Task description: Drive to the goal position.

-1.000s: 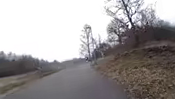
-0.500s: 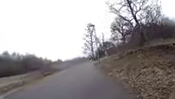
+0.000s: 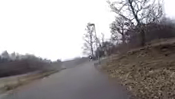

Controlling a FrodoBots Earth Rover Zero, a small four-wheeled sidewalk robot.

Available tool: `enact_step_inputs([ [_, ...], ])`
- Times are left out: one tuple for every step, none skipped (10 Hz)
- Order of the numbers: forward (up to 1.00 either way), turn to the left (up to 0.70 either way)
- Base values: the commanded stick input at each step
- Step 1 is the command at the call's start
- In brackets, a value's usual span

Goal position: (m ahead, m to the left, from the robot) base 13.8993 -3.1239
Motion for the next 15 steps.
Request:
enact_step_inputs([
  [0.7,0.0],
  [0.7,0.0],
  [0.7,0.12],
  [0.7,0.3],
  [0.7,0.0],
  [0.7,0.0],
  [0.7,0.0],
  [0.7,0.0],
  [0.7,0.0],
  [0.7,0.0],
  [0.7,0.0],
  [0.7,0.0],
  [0.7,0.0],
  [0.7,0.0],
  [0.7,0.0],
])
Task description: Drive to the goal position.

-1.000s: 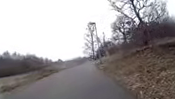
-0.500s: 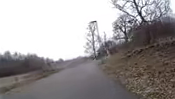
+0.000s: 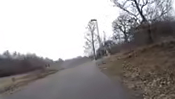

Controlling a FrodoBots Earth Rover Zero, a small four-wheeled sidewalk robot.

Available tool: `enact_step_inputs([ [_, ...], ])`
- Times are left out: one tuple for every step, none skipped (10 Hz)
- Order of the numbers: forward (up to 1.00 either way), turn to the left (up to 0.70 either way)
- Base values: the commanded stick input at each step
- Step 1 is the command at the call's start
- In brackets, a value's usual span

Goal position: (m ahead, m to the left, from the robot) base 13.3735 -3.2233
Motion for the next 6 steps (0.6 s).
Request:
enact_step_inputs([
  [0.7,0.0],
  [0.7,0.0],
  [0.7,0.0],
  [0.7,0.0],
  [0.7,0.0],
  [0.7,0.0],
])
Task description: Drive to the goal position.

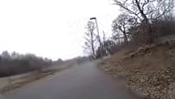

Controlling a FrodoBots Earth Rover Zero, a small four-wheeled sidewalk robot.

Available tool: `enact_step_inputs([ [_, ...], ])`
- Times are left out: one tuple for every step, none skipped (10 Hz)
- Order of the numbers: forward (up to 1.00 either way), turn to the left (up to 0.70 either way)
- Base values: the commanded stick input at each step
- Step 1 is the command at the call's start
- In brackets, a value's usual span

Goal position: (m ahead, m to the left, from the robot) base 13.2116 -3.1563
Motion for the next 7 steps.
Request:
enact_step_inputs([
  [0.7,0.0],
  [0.7,0.0],
  [0.7,0.0],
  [0.7,0.0],
  [0.7,0.0],
  [0.7,0.0],
  [0.7,0.0],
])
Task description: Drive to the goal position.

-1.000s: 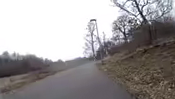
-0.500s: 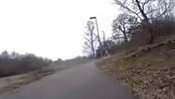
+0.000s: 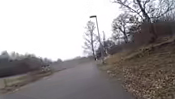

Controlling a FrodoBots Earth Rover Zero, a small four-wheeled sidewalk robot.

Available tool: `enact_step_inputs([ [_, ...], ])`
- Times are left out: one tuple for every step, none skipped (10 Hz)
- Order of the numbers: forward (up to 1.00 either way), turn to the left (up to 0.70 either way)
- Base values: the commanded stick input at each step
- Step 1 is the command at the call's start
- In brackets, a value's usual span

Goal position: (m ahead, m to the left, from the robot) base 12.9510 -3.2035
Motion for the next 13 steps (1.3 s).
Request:
enact_step_inputs([
  [0.7,0.0],
  [0.7,0.0],
  [0.7,0.0],
  [0.7,0.0],
  [0.7,0.0],
  [0.7,0.0],
  [0.7,0.0],
  [0.7,0.0],
  [0.7,0.0],
  [0.7,0.0],
  [0.7,0.0],
  [0.7,0.0],
  [0.7,0.0],
])
